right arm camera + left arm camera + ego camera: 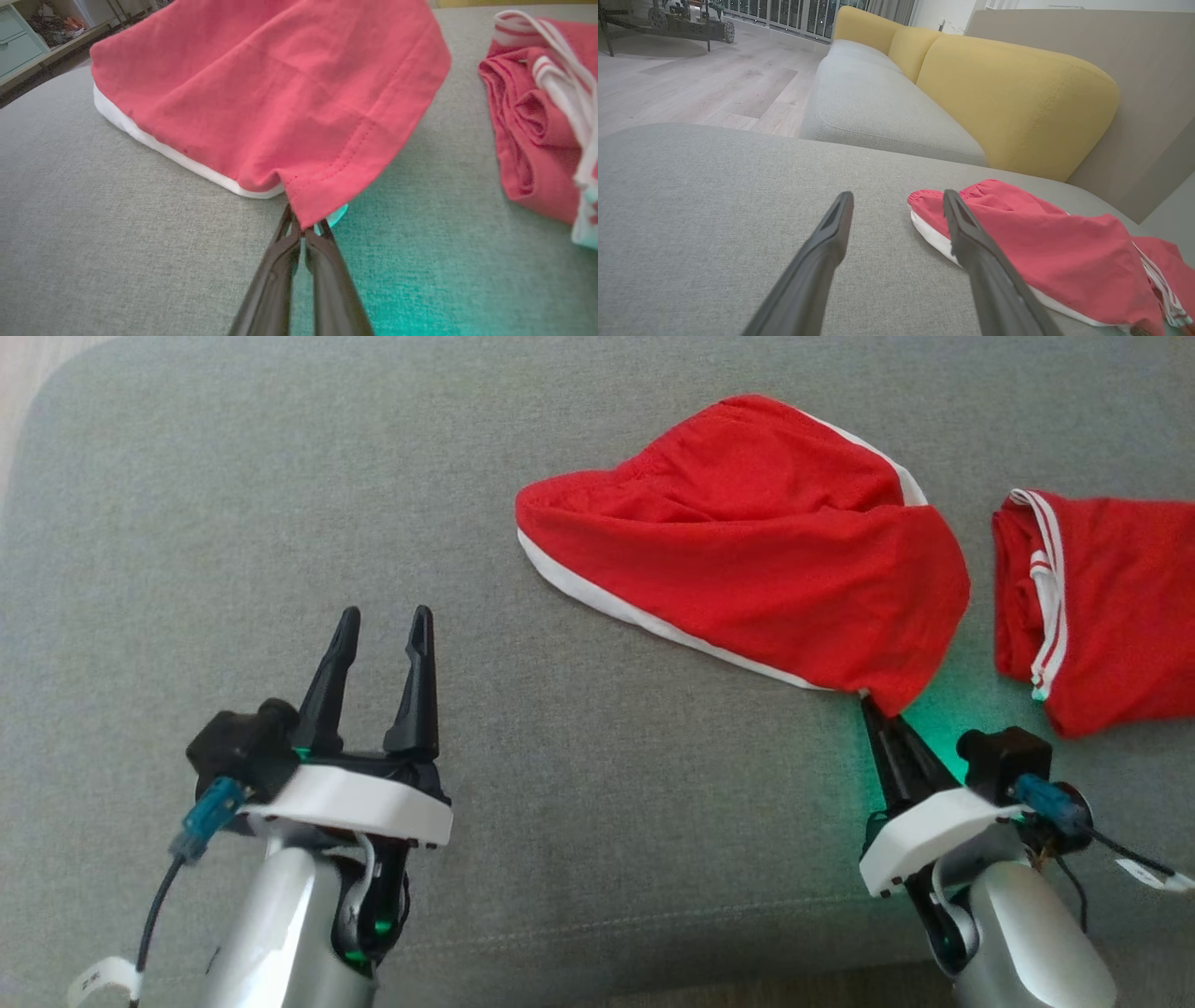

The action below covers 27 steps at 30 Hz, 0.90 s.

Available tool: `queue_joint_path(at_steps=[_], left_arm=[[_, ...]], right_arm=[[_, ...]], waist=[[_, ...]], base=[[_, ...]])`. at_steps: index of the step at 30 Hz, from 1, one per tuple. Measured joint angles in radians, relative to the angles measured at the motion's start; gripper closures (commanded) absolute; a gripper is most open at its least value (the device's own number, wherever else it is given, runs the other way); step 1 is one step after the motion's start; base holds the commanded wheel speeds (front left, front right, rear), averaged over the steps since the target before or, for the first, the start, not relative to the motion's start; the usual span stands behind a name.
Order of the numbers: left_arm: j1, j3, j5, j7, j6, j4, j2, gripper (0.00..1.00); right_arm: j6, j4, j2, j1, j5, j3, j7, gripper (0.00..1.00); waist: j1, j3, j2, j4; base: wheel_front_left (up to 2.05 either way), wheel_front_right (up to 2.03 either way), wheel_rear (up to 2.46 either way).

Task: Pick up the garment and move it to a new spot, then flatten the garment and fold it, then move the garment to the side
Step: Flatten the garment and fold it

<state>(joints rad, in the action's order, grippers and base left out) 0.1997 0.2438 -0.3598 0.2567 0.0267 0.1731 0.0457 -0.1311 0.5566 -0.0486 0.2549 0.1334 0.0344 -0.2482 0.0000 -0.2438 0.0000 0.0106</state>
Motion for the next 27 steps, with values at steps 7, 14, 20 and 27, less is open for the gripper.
queue_joint_path(at_steps=[7, 14, 20, 27], left_arm=[[0.000, -0.014, 0.036, 0.000, 0.008, 0.032, 0.000, 0.00], [0.053, -0.008, 0.097, 0.000, 0.032, 0.137, 0.005, 0.00], [0.177, 0.064, 0.203, 0.000, 0.063, 0.295, 0.059, 0.00], [0.248, 0.104, 0.243, 0.000, 0.081, 0.384, 0.087, 0.00]], right_arm=[[0.000, -0.044, 0.000, -0.013, -0.049, -0.012, 0.000, 1.00], [0.000, -0.109, 0.000, -0.041, -0.092, -0.013, 0.046, 1.00], [0.000, -0.175, 0.000, -0.040, -0.122, -0.030, 0.109, 1.00], [0.000, -0.217, 0.000, -0.040, -0.135, -0.096, 0.156, 1.00]], waist=[[0.0000, -0.002, 0.0000, -0.037], [0.0000, -0.012, 0.0000, -0.091], [0.0000, -0.043, 0.0000, -0.141], [0.0000, -0.067, 0.0000, -0.171]], base=[[0.00, 0.00, 0.00], [0.00, 0.00, 0.00], [0.00, 0.00, 0.00], [0.00, 0.00, 0.00]])
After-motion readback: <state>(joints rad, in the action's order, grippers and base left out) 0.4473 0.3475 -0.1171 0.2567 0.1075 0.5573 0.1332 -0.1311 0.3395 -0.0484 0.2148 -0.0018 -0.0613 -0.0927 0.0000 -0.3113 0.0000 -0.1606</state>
